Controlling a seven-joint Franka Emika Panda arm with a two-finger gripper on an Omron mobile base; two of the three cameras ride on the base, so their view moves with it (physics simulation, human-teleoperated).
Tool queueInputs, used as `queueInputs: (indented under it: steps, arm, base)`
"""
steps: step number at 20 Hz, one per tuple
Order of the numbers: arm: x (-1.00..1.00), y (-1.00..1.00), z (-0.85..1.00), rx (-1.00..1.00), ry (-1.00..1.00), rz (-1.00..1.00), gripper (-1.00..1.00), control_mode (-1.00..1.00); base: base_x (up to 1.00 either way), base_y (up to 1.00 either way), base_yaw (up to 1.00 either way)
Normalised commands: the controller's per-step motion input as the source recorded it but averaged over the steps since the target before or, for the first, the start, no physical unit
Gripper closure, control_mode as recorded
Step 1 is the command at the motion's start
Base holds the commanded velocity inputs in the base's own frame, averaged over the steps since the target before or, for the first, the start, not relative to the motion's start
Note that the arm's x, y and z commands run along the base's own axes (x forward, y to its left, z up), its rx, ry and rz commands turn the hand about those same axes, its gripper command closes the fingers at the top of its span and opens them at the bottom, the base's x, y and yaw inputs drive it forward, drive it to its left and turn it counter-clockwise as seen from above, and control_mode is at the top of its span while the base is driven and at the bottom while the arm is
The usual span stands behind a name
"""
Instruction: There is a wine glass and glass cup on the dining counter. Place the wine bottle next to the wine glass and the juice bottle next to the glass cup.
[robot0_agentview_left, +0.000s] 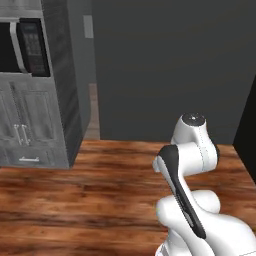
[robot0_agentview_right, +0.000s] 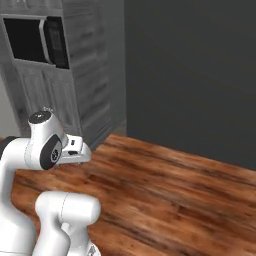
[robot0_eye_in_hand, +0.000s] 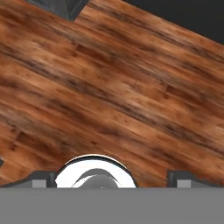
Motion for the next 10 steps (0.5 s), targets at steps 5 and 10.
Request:
queueInputs:
  steps: [5,10]
  arm:
    - [0.0,0.0,0.0,0.0,0.0,0.0,-1.0,1.0]
    - [0.0,0.0,0.0,0.0,0.0,0.0,-1.0,1.0]
  base:
    - [0.88,0.03,0.0]
    - [0.87,0.03,0.0]
